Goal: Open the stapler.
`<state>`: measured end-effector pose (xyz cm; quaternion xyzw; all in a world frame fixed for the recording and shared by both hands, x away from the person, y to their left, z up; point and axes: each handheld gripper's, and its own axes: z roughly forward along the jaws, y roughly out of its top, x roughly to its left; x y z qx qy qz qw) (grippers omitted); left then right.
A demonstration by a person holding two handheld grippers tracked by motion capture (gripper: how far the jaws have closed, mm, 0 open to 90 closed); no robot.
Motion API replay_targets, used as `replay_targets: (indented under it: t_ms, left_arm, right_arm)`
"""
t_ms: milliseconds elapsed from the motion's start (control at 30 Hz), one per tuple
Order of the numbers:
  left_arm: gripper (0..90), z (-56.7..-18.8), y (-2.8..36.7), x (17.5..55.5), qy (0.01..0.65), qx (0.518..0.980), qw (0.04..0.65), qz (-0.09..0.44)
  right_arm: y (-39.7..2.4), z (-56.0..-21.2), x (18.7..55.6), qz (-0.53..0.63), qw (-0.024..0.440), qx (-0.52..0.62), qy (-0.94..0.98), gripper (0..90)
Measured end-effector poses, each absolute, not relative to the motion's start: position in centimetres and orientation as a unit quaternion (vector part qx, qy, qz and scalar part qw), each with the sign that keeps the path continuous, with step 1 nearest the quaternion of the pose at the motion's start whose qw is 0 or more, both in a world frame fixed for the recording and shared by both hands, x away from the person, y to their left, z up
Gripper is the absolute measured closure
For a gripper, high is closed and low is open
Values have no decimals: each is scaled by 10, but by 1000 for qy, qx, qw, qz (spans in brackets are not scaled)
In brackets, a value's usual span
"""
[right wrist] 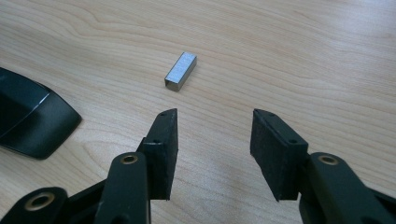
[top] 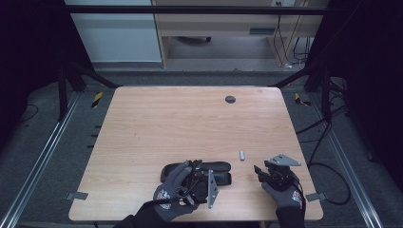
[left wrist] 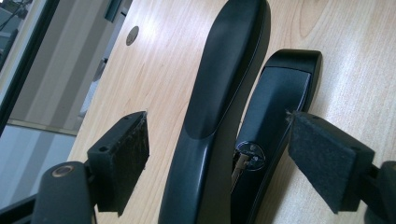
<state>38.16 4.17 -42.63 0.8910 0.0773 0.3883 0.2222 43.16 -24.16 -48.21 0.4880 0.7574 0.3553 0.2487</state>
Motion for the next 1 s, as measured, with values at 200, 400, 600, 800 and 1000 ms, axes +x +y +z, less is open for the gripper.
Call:
replay_targets:
  t_ms: [200,400,600,800,1000]
  left_arm:
    - [212,-428,37,384,73,892,212,392]
    - [219,-431,32,387,65,890,201,404]
    - [228,-434,28,391,63,890,191,409]
    - [253,-438,25,394,57,889,186,414]
    - [285,-442,19,395,53,889,177,419]
  right_arm:
    - [-240,-482,431,356,246,490,757,531]
    - [-240,-482,431,356,246,485,760,539]
    - [-239,-481,430,365,231,494,755,565]
    - [-237,-481,430,364,232,489,758,597]
    - [-236,-482,430,364,237,478,763,649]
